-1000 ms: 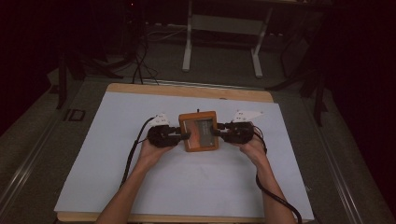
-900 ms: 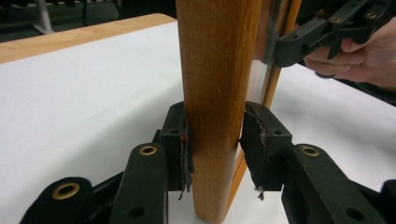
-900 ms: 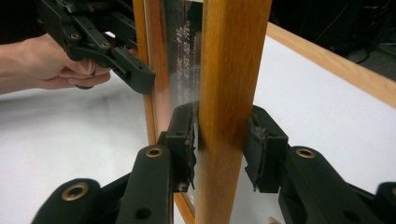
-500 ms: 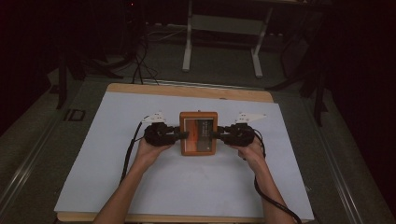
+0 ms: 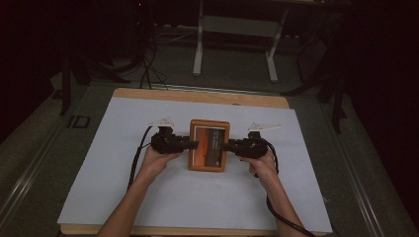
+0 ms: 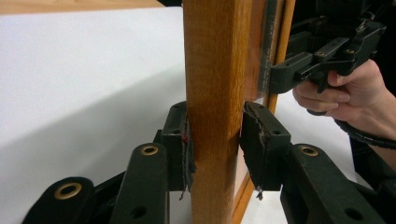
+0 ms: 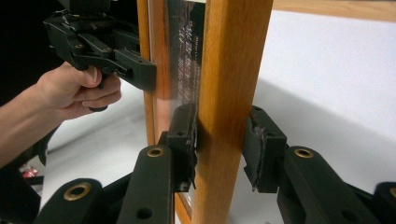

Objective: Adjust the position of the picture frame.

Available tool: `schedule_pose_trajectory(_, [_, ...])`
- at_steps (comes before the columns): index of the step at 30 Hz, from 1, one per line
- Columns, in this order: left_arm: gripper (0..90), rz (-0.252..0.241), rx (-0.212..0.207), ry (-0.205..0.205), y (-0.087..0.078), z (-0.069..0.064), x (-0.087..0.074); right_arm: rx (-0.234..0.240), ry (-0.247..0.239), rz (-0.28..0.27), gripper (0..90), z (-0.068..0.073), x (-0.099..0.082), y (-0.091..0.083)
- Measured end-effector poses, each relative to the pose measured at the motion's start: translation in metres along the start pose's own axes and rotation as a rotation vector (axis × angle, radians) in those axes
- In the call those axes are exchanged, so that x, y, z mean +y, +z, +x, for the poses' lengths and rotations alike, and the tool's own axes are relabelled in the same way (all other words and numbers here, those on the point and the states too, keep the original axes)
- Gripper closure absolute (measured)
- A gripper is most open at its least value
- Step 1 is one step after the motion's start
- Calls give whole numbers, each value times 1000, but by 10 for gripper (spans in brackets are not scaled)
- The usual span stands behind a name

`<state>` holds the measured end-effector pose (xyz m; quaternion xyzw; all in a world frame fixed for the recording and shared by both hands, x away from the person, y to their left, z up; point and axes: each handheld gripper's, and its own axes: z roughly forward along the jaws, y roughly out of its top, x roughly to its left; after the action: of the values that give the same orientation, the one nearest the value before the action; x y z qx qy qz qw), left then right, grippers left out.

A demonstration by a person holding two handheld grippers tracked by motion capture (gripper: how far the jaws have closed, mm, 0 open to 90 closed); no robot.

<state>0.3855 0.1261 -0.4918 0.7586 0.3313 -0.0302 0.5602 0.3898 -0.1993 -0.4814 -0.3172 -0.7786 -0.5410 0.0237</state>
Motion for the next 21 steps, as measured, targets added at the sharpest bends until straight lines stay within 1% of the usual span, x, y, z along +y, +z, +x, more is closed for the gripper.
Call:
schedule_pose_trajectory(1, [645,0,0,0,0,0,0,0,0,0,665,0,0,0])
schedule_pose_trajectory(2, [645,4,-6,-19,0,1,-2,-5,10,6,665,1,-1,1])
schedule_pose_trajectory(3, [645,4,-6,-19,0,1,-2,-5,10,6,665,1,-1,1])
schedule_pose_trajectory(6, [645,13,-16,-56,-1,2,-6,-4,40,16,664,3,-4,2])
schedule_pose_trajectory(7, [646,13,-16,-56,-1,2,-6,-4,40,16,664,3,-4,2])
schedule_pose_trajectory(8, [646,19,-22,-74,0,2,-7,-5,52,21,664,4,-5,3])
schedule_pose_trajectory(10, [646,27,-28,-91,0,3,-9,2,62,22,665,3,-6,3])
schedule_pose_trajectory(12, [648,33,-29,-105,0,3,-9,17,81,22,667,1,-8,4])
schedule_pose_trajectory(13, [648,33,-29,-105,0,3,-9,17,81,22,667,1,-8,4])
schedule_pose_trajectory(14, [648,34,-29,-113,0,3,-10,25,98,24,668,0,-10,4])
schedule_pose_trajectory(19, [648,42,-44,-141,2,4,-14,25,114,38,668,0,-11,4])
schedule_pose_trajectory(21, [648,45,-44,-145,3,5,-16,21,118,47,667,0,-12,4])
